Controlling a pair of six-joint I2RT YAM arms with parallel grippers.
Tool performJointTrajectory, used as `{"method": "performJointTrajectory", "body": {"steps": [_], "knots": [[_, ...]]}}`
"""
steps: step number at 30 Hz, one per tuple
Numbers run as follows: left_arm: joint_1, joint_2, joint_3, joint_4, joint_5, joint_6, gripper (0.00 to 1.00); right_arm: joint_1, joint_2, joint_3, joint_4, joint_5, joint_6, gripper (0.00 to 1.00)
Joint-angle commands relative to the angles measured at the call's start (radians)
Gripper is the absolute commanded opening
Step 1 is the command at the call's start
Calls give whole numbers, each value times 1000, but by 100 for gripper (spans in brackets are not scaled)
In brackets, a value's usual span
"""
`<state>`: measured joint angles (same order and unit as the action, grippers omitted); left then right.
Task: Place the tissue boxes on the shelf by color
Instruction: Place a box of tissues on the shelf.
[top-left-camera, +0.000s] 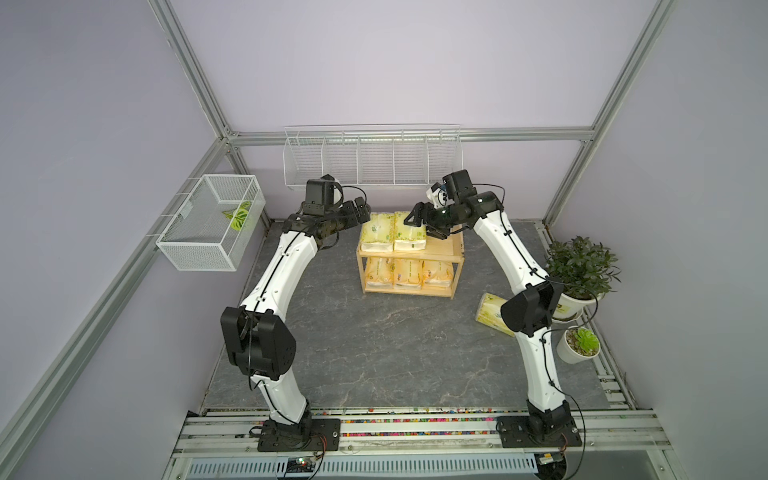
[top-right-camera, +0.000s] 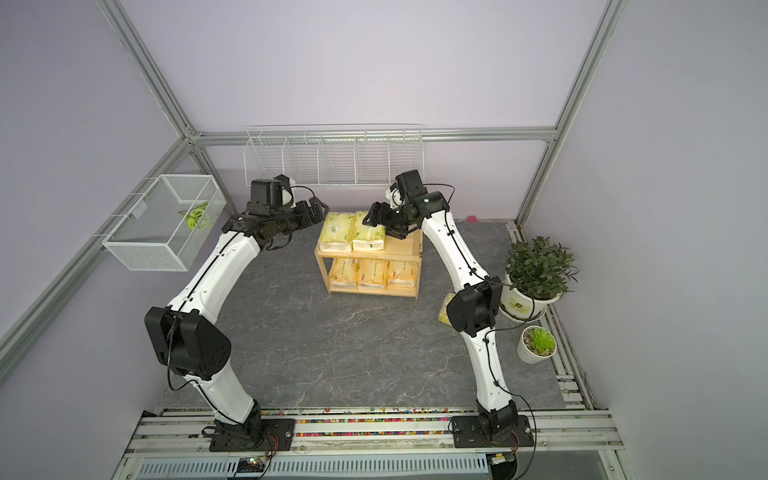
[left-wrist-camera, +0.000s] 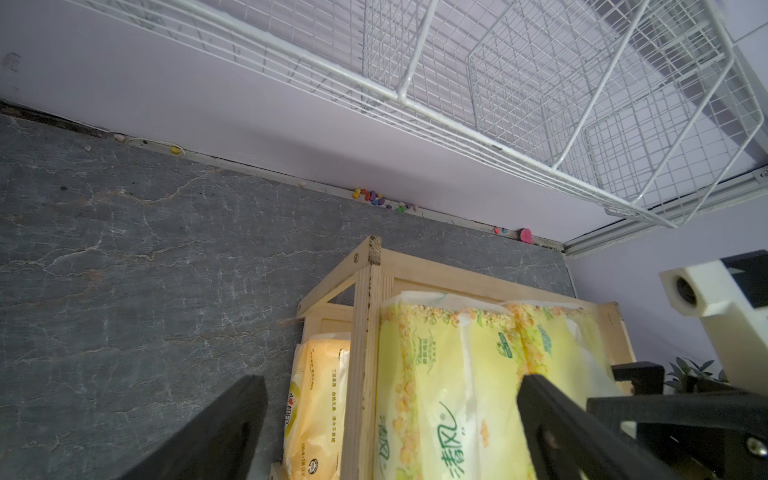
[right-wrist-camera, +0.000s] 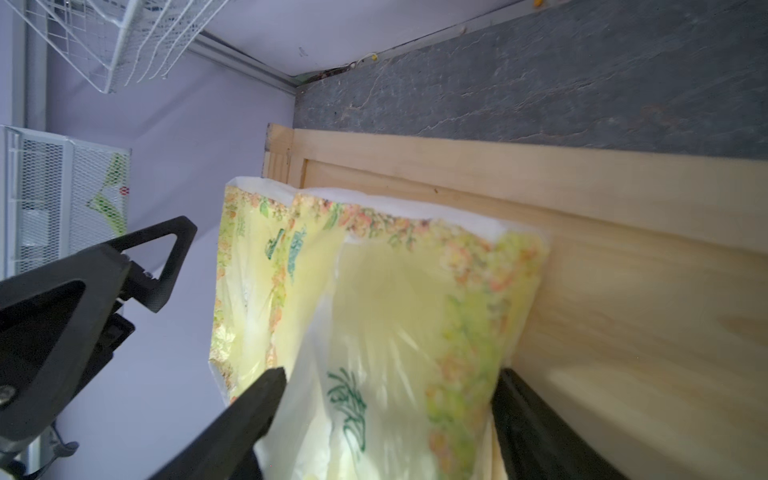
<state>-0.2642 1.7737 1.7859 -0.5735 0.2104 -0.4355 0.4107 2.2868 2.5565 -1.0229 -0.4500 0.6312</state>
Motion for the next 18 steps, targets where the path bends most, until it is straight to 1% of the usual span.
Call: {"method": "performJointTrajectory", "body": {"steps": [1,7,9,11,13,15,18], "knots": [[3,-23,16,9,9,-4,100,-19,-118,-6,-21,89,-33,86],[4,-54,37,-9,13,6,100,-41,-229,-42,-27,90,-40,87],[2,-82,33,-14,18,11,100,-48,-298,-100,-23,96,-45,87],[-6,-118,20,-28,16,13,100,-66,-410,-231,19,96,-31,87],[-27,-161,-5,-41,11,20,100,-94,-543,-411,99,91,-11,88],[-71,-207,-38,-53,-31,36,100,-139,-669,-584,154,84,6,88],[-138,-278,-111,-63,-82,35,100,-218,-837,-806,166,100,-1,90]]}}
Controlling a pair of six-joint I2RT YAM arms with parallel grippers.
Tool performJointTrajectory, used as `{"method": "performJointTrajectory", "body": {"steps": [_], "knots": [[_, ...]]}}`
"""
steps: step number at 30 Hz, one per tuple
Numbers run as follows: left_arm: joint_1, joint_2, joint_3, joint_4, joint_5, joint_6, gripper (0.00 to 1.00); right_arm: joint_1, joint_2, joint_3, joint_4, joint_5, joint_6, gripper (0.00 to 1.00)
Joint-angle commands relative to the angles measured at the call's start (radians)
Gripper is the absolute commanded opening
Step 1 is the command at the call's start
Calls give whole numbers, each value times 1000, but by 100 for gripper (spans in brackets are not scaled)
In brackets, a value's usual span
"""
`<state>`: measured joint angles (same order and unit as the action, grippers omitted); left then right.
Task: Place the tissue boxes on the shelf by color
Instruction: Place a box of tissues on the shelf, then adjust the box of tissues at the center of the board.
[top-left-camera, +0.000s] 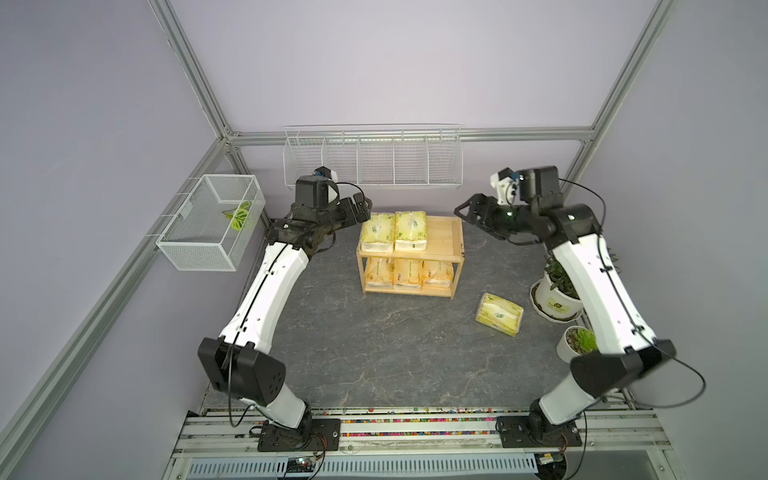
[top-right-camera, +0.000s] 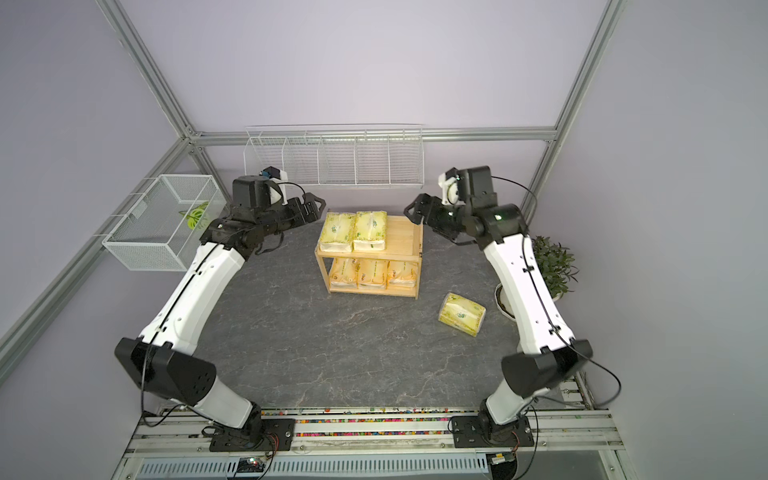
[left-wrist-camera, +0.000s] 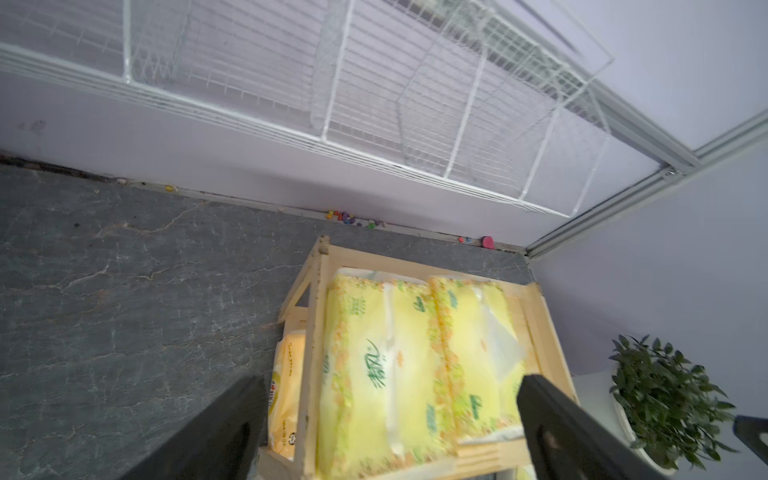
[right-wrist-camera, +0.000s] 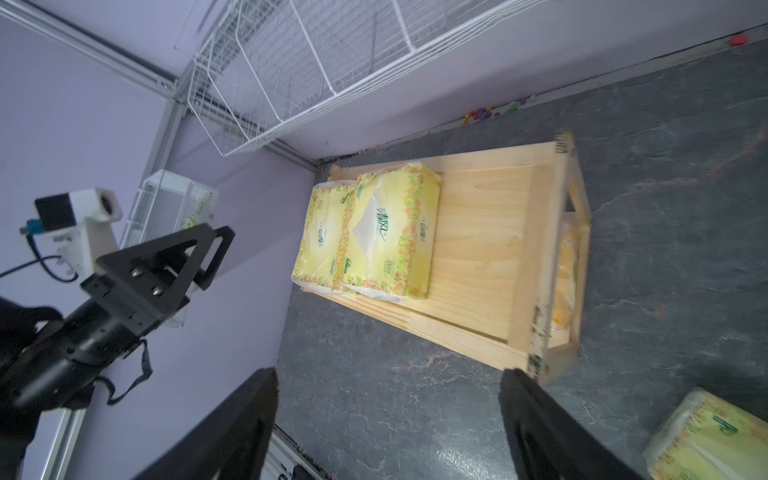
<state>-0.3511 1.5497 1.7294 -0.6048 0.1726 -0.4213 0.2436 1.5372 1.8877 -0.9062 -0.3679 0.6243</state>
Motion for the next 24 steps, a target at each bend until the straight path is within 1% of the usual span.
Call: {"method": "performJointTrajectory", "body": {"steps": [1,3,5,7,8,11,13,16,19,24], "knots": [[-72,-82,-93,-26,-54,8,100,-80,-133,-196,40,28,-4,90],[-112,-142,-172,0,-80,-10,100,-122,-197,-305,7,69,-47,90],[-153,-201,-256,19,-117,-33,100,-140,-240,-402,-32,166,-92,91],[-185,-250,-330,39,-135,-66,100,-153,-264,-499,-26,229,-112,91],[-198,-276,-365,51,-138,-80,100,-159,-265,-544,-14,254,-117,91],[-233,-315,-432,61,-154,-105,100,-175,-224,-631,32,278,-116,91],[-250,-324,-453,61,-158,-112,100,-175,-180,-650,53,315,-109,91],[-271,-332,-471,65,-165,-120,100,-177,-87,-633,57,370,-89,91],[-285,-332,-479,74,-156,-130,100,-178,21,-584,43,423,-92,91],[-295,-320,-469,63,-157,-123,100,-176,199,-485,30,464,-75,90]]}}
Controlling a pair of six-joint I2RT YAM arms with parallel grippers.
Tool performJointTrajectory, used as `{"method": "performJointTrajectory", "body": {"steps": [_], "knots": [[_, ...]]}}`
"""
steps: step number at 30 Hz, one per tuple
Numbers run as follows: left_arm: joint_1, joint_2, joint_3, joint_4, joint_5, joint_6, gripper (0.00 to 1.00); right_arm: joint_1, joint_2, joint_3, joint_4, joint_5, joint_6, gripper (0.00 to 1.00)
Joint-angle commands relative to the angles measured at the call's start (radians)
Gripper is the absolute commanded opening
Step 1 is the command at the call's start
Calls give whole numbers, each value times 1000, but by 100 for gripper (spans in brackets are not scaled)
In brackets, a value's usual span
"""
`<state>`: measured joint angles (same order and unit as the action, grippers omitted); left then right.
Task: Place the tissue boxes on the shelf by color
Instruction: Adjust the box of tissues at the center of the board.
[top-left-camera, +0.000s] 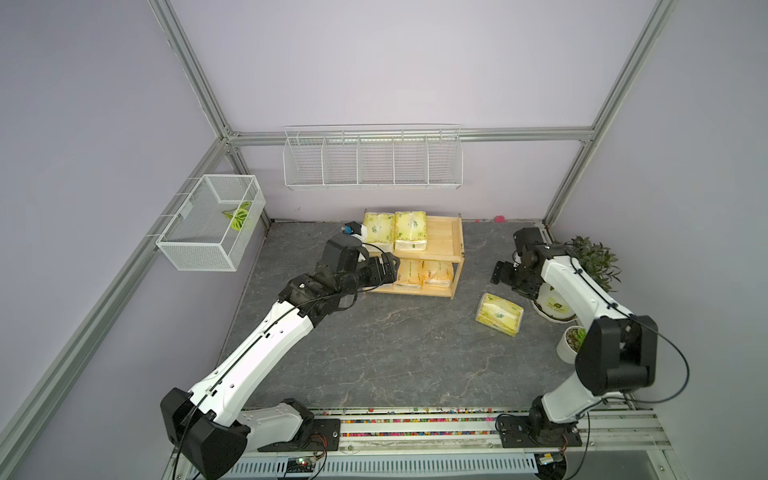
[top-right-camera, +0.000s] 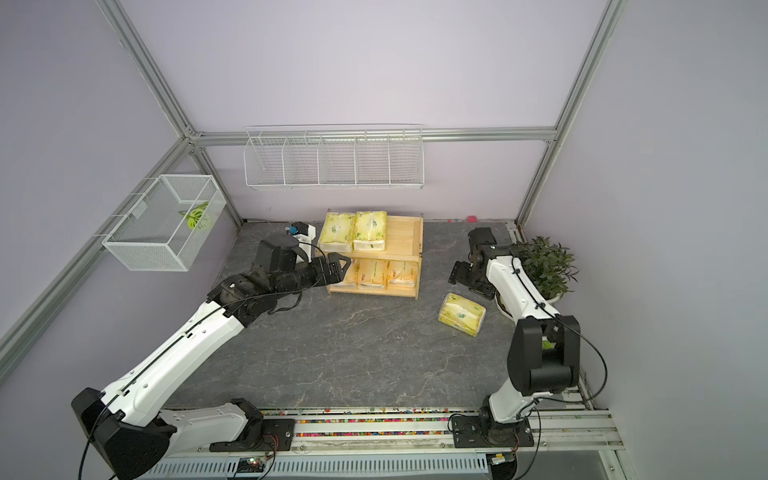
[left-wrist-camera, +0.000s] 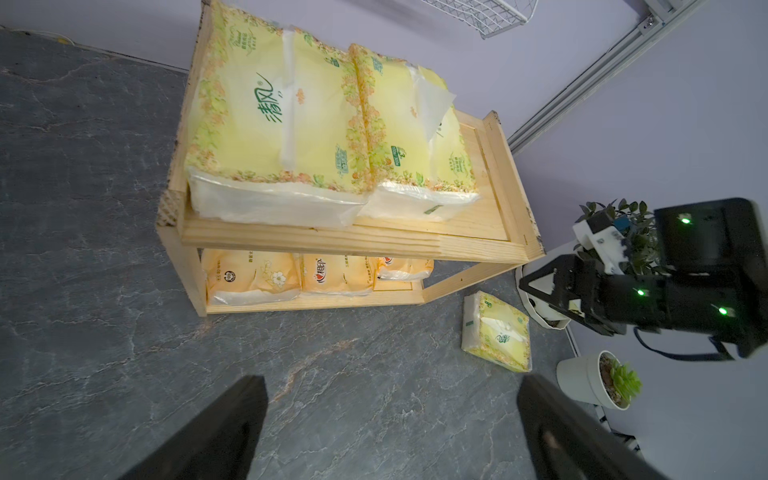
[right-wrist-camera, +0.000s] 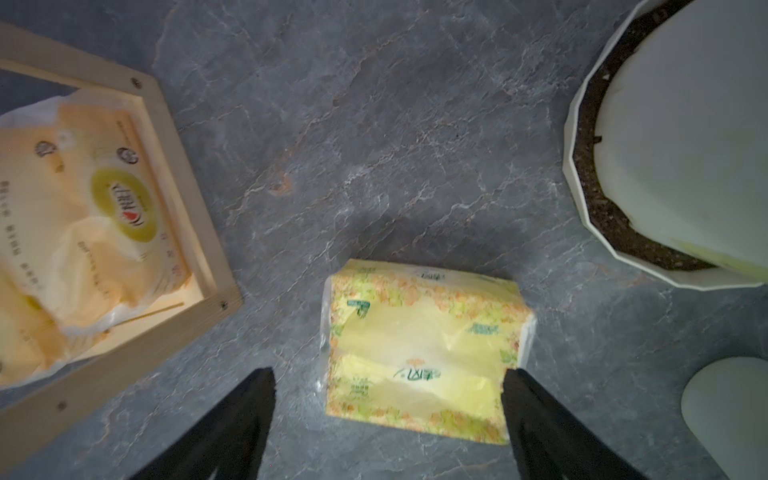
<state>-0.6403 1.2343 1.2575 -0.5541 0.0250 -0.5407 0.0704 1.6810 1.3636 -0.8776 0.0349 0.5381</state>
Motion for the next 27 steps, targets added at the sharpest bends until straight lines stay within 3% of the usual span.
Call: {"method": "performJointTrajectory", "body": {"steps": [1,16,27], "knots": [[-7,-5,3,13,-10,-4,100,-3,83,55,5,66,15,90],[-28,12,24,20,8,-4,100,-52,337,192,-31,59,45,88],[-39,16,35,19,21,-2,100,-69,227,8,32,-44,70,88]]}}
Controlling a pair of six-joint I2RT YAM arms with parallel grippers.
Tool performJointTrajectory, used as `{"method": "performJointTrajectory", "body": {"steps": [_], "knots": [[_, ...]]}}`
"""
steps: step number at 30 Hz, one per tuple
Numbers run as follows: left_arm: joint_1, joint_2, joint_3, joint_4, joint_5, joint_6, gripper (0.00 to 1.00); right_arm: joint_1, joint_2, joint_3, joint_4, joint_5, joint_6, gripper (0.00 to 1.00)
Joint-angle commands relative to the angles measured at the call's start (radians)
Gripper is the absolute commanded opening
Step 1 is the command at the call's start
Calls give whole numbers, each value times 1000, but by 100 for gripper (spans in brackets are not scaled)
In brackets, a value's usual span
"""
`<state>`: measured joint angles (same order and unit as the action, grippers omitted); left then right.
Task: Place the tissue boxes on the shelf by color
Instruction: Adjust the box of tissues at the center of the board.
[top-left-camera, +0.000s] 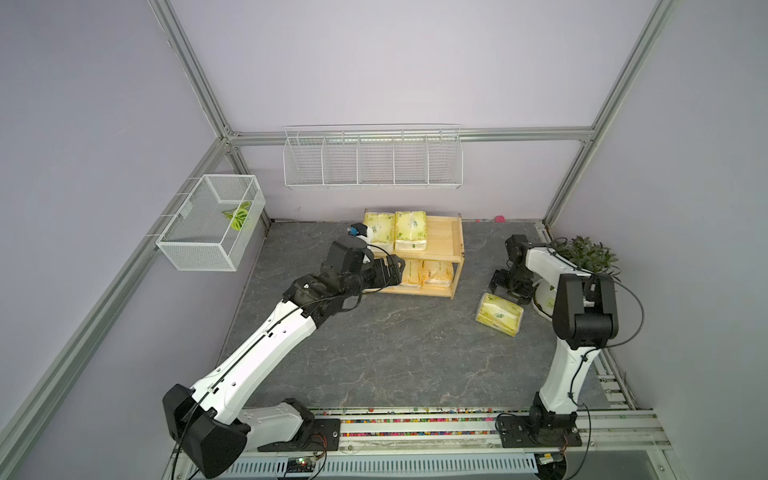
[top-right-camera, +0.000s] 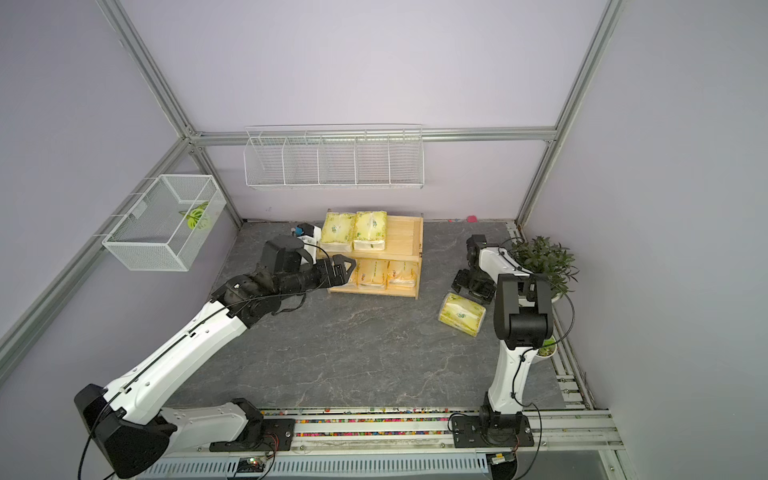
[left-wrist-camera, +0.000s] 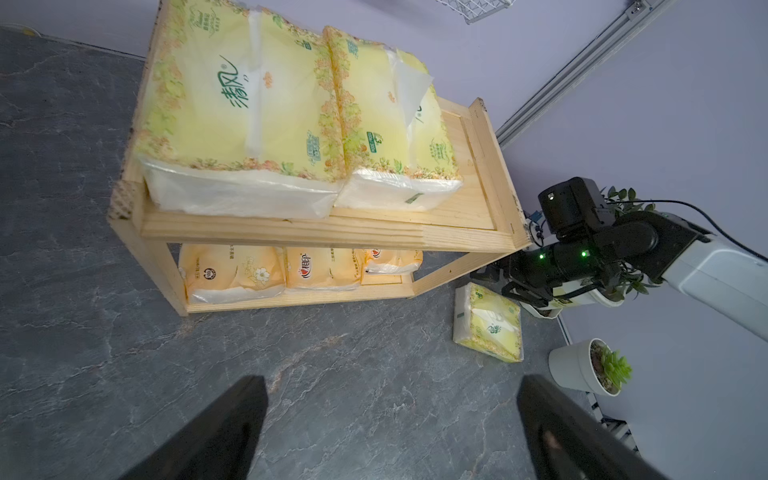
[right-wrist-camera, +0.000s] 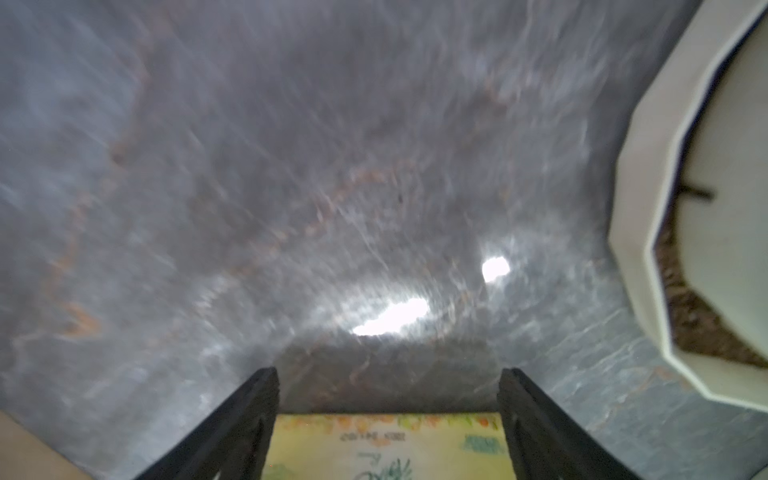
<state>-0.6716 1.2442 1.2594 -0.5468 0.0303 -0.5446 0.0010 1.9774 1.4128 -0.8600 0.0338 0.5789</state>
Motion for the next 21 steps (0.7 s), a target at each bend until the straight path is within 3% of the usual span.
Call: {"method": "performJointTrajectory", "body": {"steps": [1,13,21], "knots": [[-8,5,34,10,16,4,100,1,-84,-61,20,-54,38,88],[-53,-24,-26,16,37,-41,100,30,-366,-438,179,-203,206,87],[-100,-62,-133,15,35,-85,100,214,-536,-639,254,-207,339,86]]}}
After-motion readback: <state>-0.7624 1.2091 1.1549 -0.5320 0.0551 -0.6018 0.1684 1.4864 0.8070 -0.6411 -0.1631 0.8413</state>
